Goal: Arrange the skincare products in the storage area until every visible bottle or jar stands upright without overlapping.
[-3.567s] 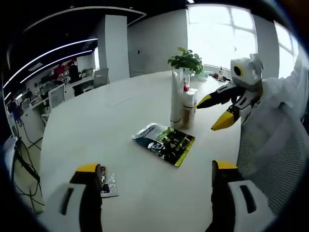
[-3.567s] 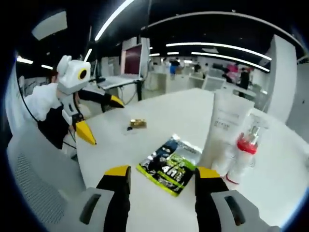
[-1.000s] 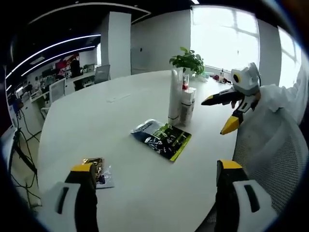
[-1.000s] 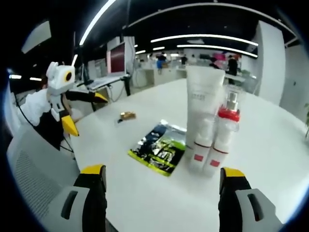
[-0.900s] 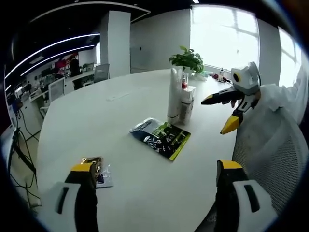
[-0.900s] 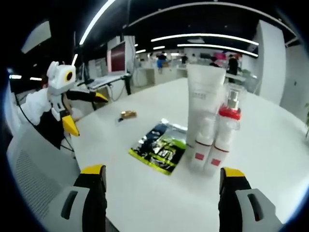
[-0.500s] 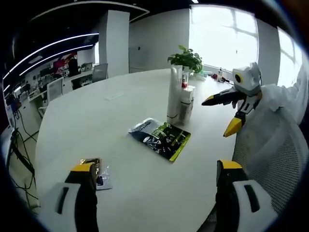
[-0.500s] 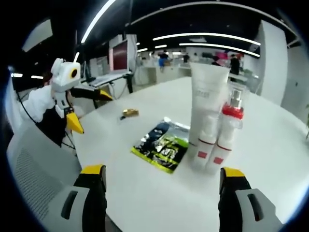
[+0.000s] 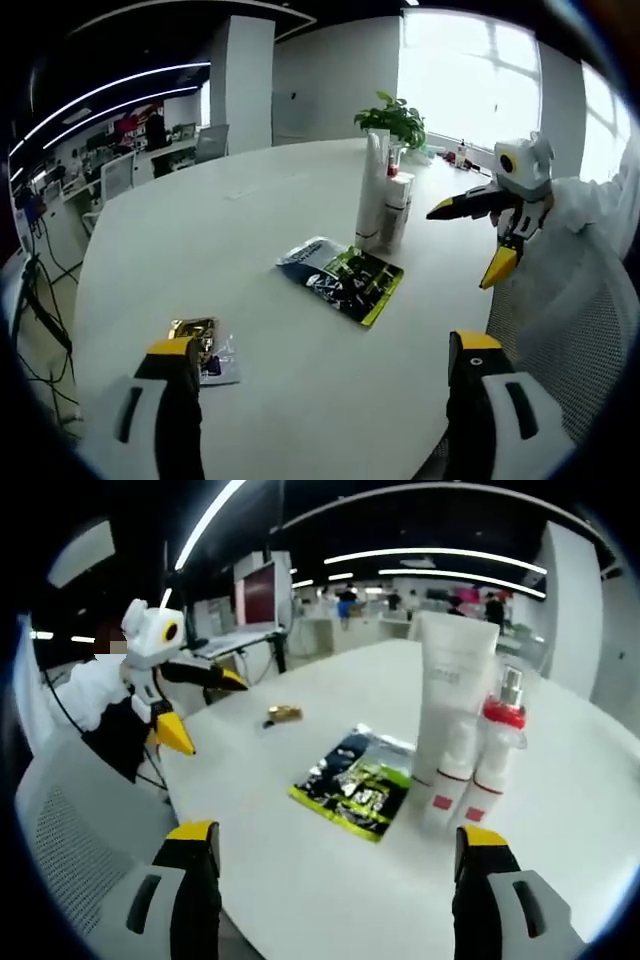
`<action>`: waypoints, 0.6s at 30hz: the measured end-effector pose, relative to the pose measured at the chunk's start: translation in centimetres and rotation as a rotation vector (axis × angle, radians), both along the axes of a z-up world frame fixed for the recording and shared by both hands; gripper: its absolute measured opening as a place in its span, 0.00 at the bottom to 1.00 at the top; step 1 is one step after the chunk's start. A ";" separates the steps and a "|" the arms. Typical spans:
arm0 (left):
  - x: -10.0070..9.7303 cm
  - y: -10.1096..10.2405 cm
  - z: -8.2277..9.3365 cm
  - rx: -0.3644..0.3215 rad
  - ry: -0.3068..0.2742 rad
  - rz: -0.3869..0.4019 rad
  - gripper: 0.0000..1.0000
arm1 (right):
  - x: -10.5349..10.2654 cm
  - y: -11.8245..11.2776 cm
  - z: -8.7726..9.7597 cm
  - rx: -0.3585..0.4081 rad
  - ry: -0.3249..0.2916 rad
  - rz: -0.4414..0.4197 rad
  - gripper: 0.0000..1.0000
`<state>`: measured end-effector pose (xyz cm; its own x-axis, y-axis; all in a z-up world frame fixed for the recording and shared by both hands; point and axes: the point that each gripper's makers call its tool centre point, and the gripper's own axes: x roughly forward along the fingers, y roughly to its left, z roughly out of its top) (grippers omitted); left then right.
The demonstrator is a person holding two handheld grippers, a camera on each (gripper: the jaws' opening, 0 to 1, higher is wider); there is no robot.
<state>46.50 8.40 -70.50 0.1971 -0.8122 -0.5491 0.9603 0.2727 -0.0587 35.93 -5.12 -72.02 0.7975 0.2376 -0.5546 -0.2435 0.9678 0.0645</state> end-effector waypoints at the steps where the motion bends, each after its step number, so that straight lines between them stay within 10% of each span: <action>1: 0.1 0.1 -0.1 -0.001 0.003 0.004 0.99 | 0.0 0.1 0.0 -0.002 0.002 0.007 1.00; 18: 1.8 0.9 -1.1 0.033 -0.006 0.050 0.97 | 0.1 1.5 0.3 0.004 -0.010 0.051 1.00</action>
